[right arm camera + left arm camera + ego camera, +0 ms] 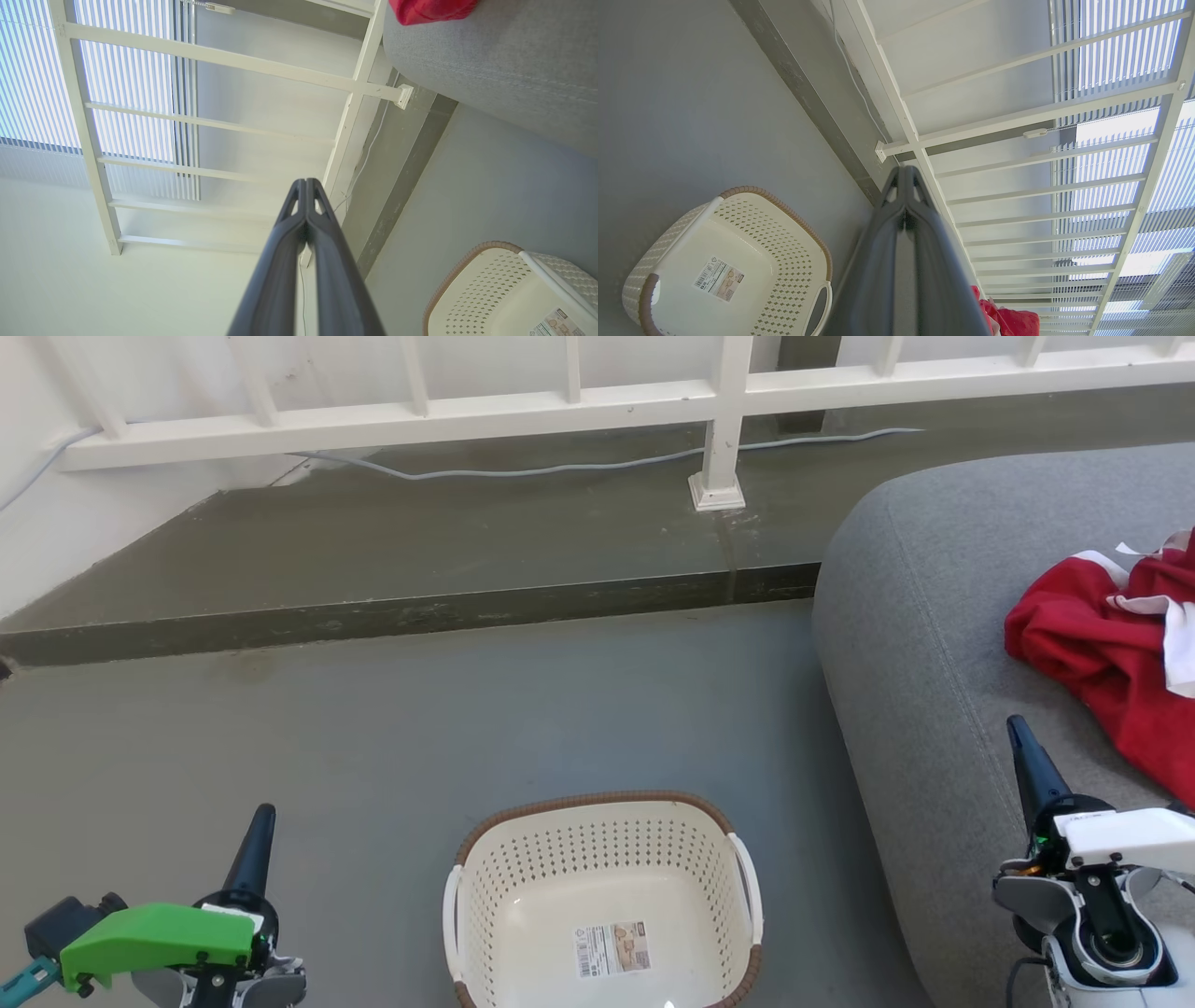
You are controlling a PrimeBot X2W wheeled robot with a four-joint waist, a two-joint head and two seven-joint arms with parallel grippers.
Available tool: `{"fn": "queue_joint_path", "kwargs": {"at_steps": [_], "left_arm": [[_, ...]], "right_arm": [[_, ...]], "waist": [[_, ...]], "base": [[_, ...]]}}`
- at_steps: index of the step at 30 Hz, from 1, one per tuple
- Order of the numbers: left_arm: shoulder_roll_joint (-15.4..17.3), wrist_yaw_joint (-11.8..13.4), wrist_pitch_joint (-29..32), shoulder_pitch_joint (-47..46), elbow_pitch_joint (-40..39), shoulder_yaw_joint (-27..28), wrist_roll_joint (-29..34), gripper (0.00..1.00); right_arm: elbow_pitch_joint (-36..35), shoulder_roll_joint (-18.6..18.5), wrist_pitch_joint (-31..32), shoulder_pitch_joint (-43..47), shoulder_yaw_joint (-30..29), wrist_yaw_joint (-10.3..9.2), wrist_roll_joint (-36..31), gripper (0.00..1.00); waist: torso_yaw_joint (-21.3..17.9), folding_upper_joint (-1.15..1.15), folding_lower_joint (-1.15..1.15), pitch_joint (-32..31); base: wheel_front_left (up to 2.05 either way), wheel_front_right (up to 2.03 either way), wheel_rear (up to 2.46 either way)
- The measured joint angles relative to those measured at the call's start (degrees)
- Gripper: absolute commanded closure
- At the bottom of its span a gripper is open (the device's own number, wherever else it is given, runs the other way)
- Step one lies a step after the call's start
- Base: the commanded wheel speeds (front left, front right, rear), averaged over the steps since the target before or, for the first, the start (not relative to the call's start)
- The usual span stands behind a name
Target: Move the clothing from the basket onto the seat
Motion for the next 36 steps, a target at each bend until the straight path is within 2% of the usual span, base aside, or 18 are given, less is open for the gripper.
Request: {"fn": "queue_joint_path", "kwargs": {"at_steps": [18, 36], "left_arm": [[-0.68, -2.63, 1.82, -1.63, 3.11, 3.27, -12.18, 1.00], [-1.19, -2.86, 1.98, -2.31, 3.56, 3.46, -12.37, 1.00]], "right_arm": [[0.71, 1.45, 2.55, -0.75, -3.16, 1.01, 12.24, 1.00], [0.80, 1.53, 2.58, -0.76, -3.36, 1.09, 12.63, 1.00]], "waist": [[0.39, 0.00, 0.00, -0.09], [0.40, 0.00, 0.00, -0.11]], "base": [[0.00, 0.00, 0.00], [0.00, 0.00, 0.00]]}}
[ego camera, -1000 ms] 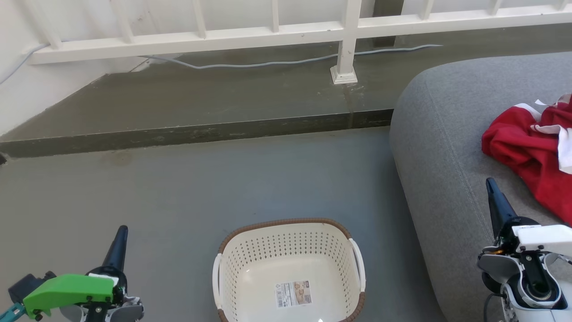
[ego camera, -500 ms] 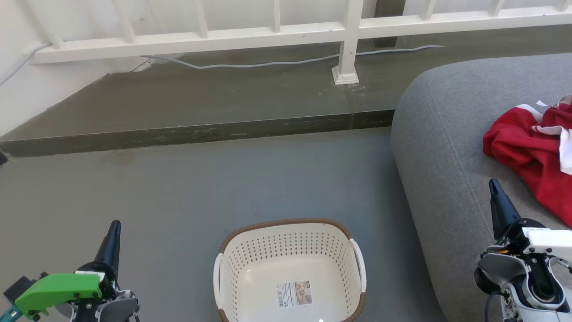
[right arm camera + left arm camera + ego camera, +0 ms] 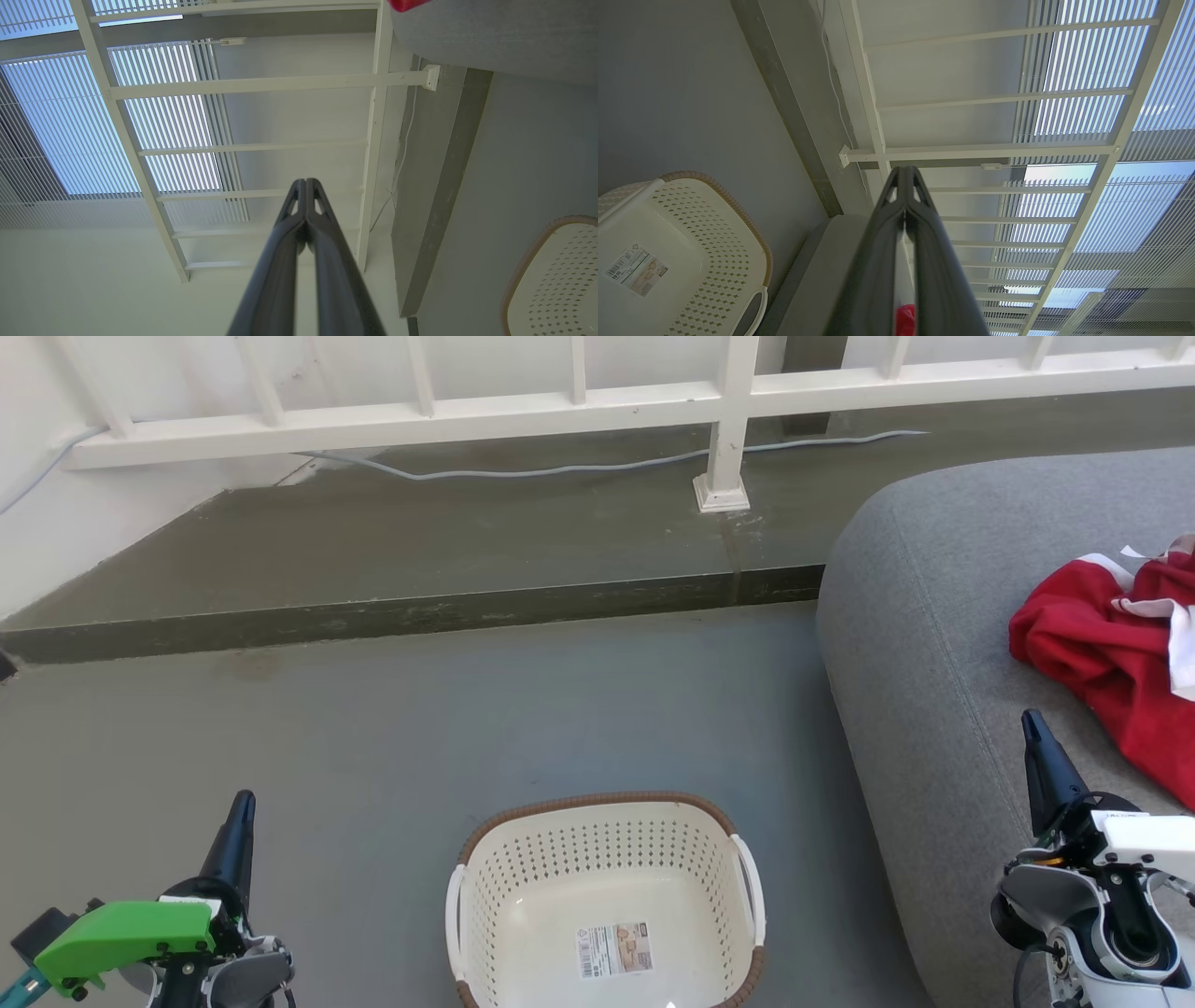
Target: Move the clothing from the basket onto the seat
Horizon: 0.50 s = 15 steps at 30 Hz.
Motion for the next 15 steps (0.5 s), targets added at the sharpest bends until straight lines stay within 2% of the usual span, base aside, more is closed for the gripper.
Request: {"fn": "queue_joint_path", "kwargs": {"at_steps": [15], "left_arm": [[-0.03, -0.01, 0.01, -0.04, 0.54, 0.07, 0.00, 1.00]], "right_arm": [[0.00, 0.00, 0.00, 0.00, 0.00, 0.00, 0.00, 1.00]], "waist": [[0.01, 0.00, 0.00, -0.01]], "base": [[0.00, 0.00, 0.00]]}}
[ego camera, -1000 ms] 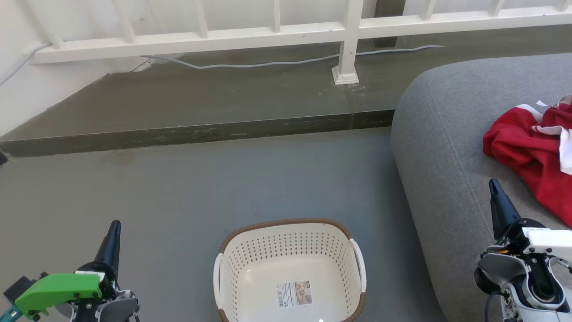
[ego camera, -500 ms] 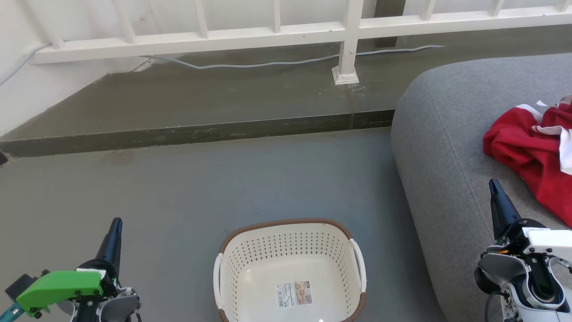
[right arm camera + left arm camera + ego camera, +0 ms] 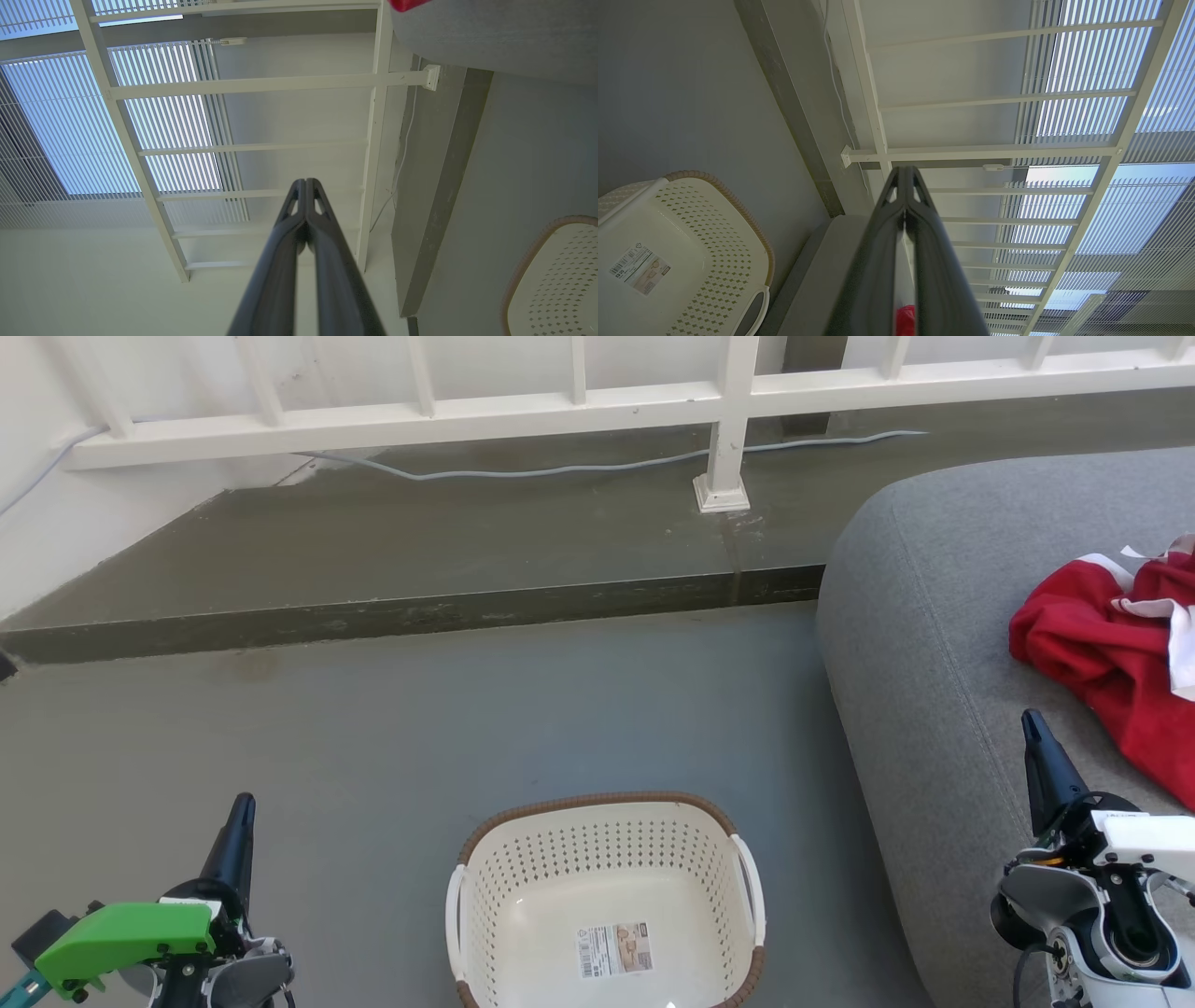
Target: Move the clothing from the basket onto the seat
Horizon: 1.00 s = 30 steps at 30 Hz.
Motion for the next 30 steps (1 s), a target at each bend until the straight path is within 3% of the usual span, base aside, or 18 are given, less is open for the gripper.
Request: {"fn": "queue_joint_path", "kwargs": {"at_steps": [30], "left_arm": [[-0.05, -0.44, 0.24, -0.16, 0.65, 0.09, 0.01, 1.00]], "right_arm": [[0.00, 0.00, 0.00, 0.00, 0.00, 0.01, 0.00, 1.00]], "waist": [[0.01, 0.00, 0.00, -0.01]], "base": [[0.00, 0.00, 0.00]]}}
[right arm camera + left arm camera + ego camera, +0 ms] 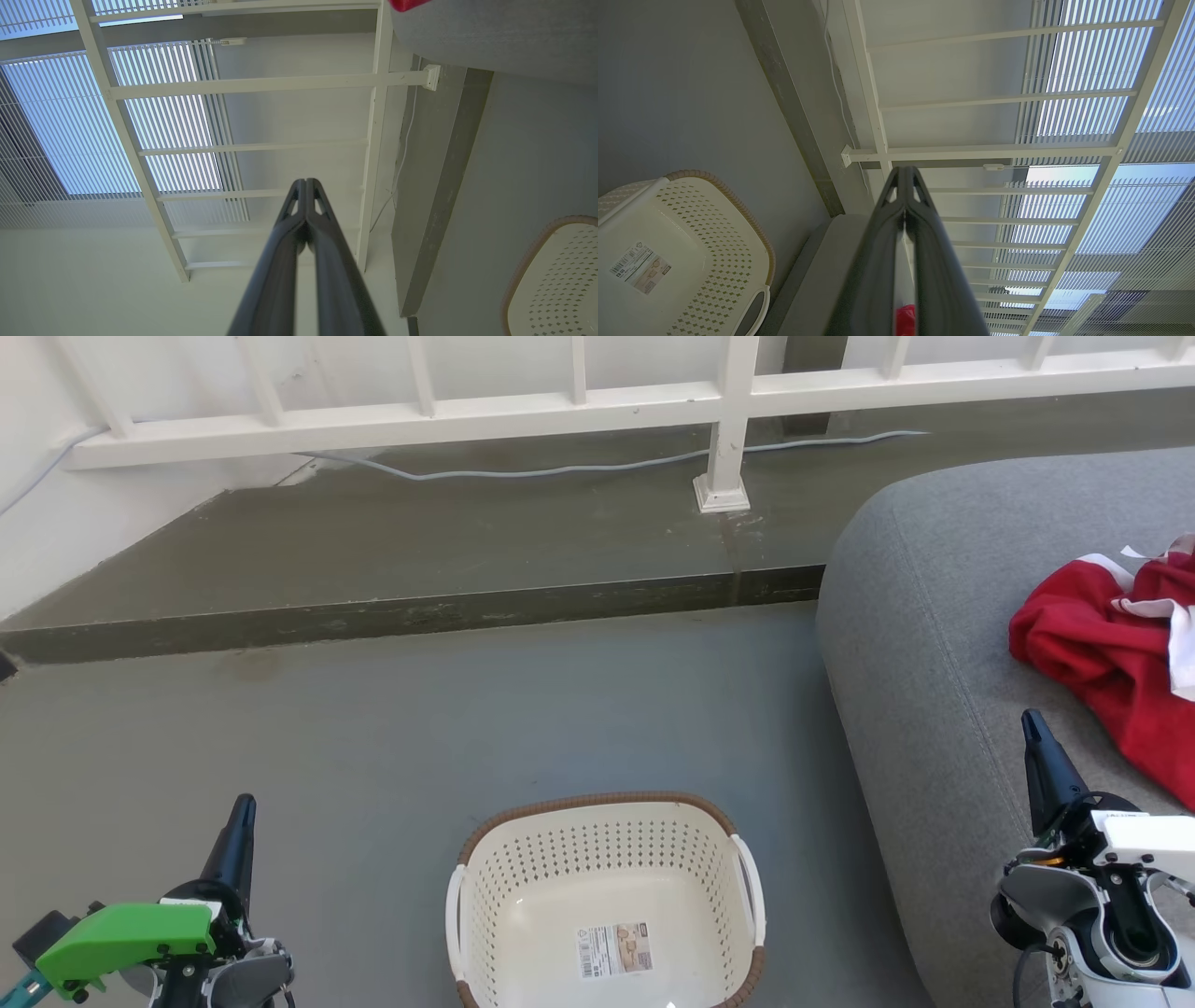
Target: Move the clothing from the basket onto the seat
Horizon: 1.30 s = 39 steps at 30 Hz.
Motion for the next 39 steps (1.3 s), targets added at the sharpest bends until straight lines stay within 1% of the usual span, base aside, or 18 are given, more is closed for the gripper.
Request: {"fn": "queue_joint_path", "kwargs": {"at_steps": [39], "left_arm": [[-0.13, -0.02, 0.24, -0.04, 0.12, 0.13, 0.00, 1.00]], "right_arm": [[0.00, 0.00, 0.00, 0.00, 0.00, 0.07, 0.00, 1.00]], "waist": [[0.01, 0.00, 0.00, 0.00]], "base": [[0.00, 0.00, 0.00]]}}
